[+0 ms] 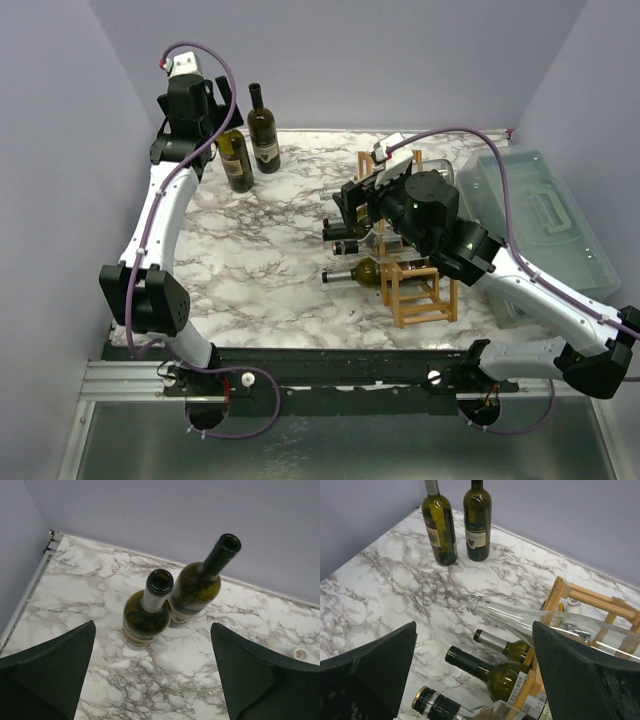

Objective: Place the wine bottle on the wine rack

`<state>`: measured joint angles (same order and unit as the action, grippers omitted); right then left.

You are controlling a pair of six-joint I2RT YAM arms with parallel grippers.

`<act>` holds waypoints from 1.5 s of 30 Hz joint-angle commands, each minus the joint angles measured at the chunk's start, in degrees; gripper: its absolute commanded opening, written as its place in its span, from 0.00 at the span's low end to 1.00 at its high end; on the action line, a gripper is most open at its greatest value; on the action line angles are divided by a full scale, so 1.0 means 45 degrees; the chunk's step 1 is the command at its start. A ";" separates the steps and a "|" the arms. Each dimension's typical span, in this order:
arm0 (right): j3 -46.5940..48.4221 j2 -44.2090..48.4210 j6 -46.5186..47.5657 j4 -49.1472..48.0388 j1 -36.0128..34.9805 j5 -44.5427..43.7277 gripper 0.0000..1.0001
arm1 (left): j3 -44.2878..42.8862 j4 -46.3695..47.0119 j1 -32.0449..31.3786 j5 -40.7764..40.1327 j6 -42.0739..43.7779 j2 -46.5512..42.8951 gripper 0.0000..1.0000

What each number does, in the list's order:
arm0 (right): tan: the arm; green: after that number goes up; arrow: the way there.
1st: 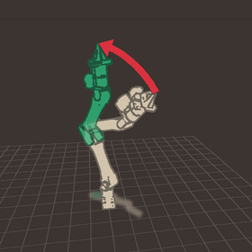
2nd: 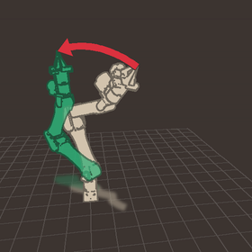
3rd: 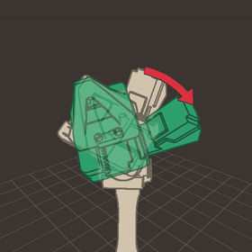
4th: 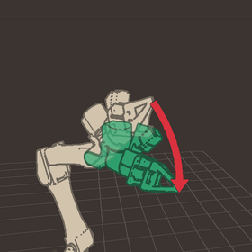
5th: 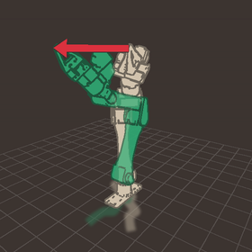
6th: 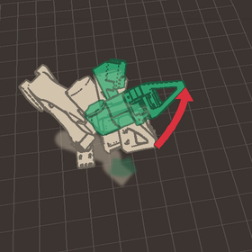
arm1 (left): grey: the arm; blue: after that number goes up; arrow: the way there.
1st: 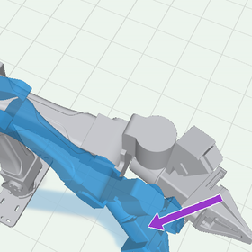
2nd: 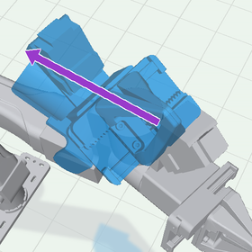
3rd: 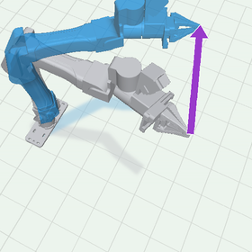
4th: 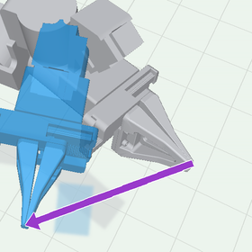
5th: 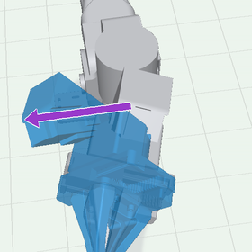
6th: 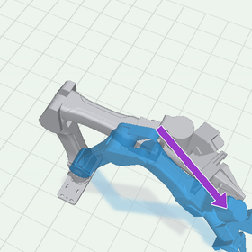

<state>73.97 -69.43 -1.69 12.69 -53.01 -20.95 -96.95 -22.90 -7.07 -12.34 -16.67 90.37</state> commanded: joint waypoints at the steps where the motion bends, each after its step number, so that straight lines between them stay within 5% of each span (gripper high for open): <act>1: -0.0109 0.0474 -0.0190 -0.0232 0.0082 0.0503 1.00 | -0.1201 -0.0444 0.0668 0.0164 0.0402 0.1385 0.99; 10: -0.0169 0.0636 -0.0229 -0.0051 0.0101 0.0952 1.00 | -0.3047 -0.0502 0.0823 0.1113 0.1018 0.3693 0.96; 20: -0.0087 0.0703 -0.0229 0.0111 0.0096 0.0882 1.00 | -0.3489 -0.0536 0.0815 0.0239 0.1525 0.4915 0.73; 25: -0.0168 0.0702 -0.0230 0.0016 0.0101 0.0852 1.00 | -0.3705 -0.0534 0.0802 0.0154 0.1709 0.5256 0.59; 35: -0.0196 0.0500 -0.0442 0.0045 0.0101 0.0788 1.00 | -0.3060 -0.0807 0.0679 0.0008 0.1379 0.4576 0.01; 45: 0.0207 0.0138 -0.0473 0.0073 0.0101 0.1222 1.00 | 0.0005 -0.0986 0.0672 -0.0306 -0.0439 0.1429 0.00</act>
<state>73.30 -67.77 -3.03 13.06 -52.80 -17.47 -100.95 -26.30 -3.84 -13.10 -13.80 104.57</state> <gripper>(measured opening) 0.998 0.358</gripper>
